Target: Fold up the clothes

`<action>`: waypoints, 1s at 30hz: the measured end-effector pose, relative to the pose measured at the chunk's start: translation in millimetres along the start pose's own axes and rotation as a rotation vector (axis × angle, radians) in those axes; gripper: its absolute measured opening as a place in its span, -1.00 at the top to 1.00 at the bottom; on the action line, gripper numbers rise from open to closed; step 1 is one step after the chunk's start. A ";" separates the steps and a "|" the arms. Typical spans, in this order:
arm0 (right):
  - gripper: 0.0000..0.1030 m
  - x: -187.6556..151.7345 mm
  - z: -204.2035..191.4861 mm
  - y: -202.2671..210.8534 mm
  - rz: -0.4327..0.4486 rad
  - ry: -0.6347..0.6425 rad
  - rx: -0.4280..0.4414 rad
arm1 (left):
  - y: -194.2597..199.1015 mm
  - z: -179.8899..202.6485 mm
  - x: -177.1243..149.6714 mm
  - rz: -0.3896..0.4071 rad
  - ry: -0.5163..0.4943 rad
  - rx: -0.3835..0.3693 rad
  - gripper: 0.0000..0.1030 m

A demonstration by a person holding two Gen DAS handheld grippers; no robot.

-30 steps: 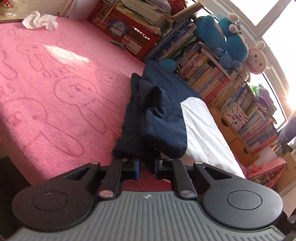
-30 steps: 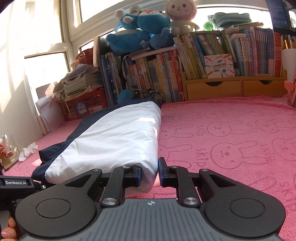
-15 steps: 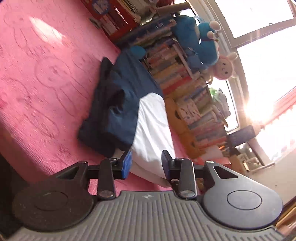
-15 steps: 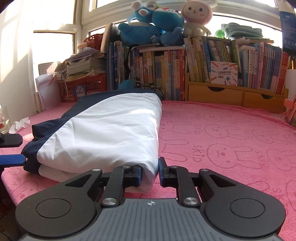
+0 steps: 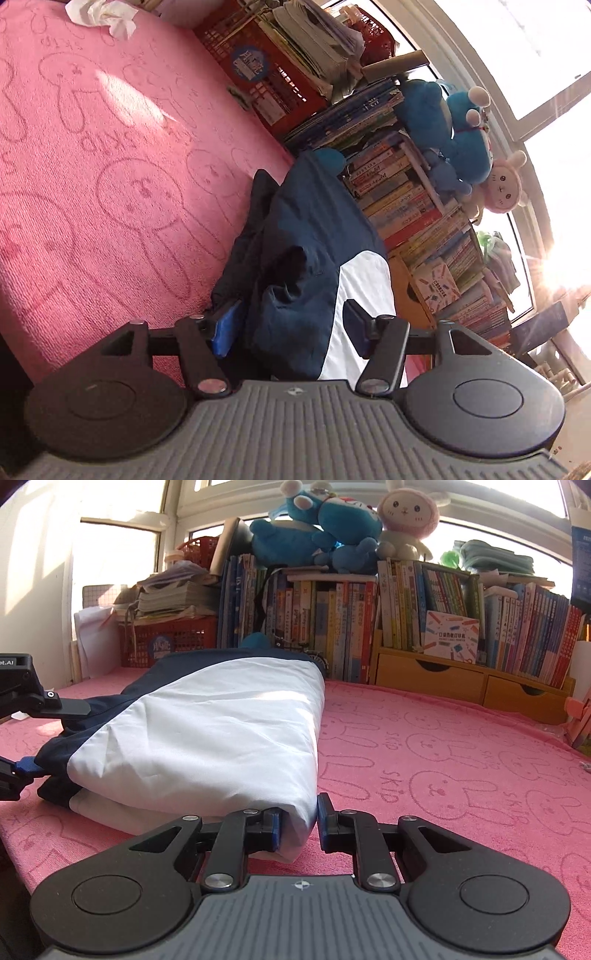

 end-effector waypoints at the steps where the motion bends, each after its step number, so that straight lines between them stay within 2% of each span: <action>1: 0.61 -0.3 -1.9 -0.1 0.000 0.019 -0.011 | 0.0 -0.4 0.4 -0.001 -0.004 0.000 0.53; 2: 0.61 -0.8 -3.7 -0.1 0.000 0.042 -0.025 | 2.5 0.7 0.5 0.009 -0.034 0.013 0.85; 5: 0.55 -2.9 -8.1 1.5 0.002 0.106 -0.056 | 9.3 0.0 1.6 0.028 -0.093 0.047 0.86; 12: 0.55 -8.2 -11.3 7.6 -0.004 0.175 -0.036 | 20.1 -14.0 6.1 0.040 -0.144 0.119 0.92; 17: 0.51 -12.0 -13.6 12.0 -0.009 0.224 -0.021 | 18.9 -21.1 -0.2 0.022 -0.173 0.137 0.91; 19: 0.31 -11.2 -10.7 19.0 -0.017 0.218 0.019 | 18.4 -21.4 -3.1 0.022 -0.199 0.143 0.91; 21: 0.01 -5.0 -3.4 30.8 -0.050 0.158 0.117 | 18.5 -21.4 -4.3 0.021 -0.217 0.141 0.91; 22: -0.03 0.4 -0.1 37.4 -0.068 0.122 0.178 | 18.7 -21.5 -4.5 0.020 -0.224 0.137 0.91; 23: -0.09 9.7 0.8 43.1 -0.064 0.091 0.230 | 18.9 -21.8 -4.5 0.019 -0.229 0.133 0.91; 25: -0.34 34.3 -0.9 52.8 -0.012 0.046 0.301 | 19.4 -22.4 -4.7 0.018 -0.238 0.123 0.90; 26: -0.45 45.6 -6.5 50.7 0.009 0.056 0.316 | 19.6 -22.5 -5.0 0.019 -0.242 0.118 0.90; 30: -0.42 85.5 -54.8 6.5 0.064 0.262 0.266 | 20.5 -23.1 -5.1 0.022 -0.248 0.103 0.89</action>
Point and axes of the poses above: each gripper's, at about its wrist camera, not at the fingertips, and y roughly against the way its jaws point, z to its right, x to its top, the point moved 7 cm from there along -y, roughly the way its jaws point, and after that the axes turned 1 degree about -z, right-handed, at the moved point
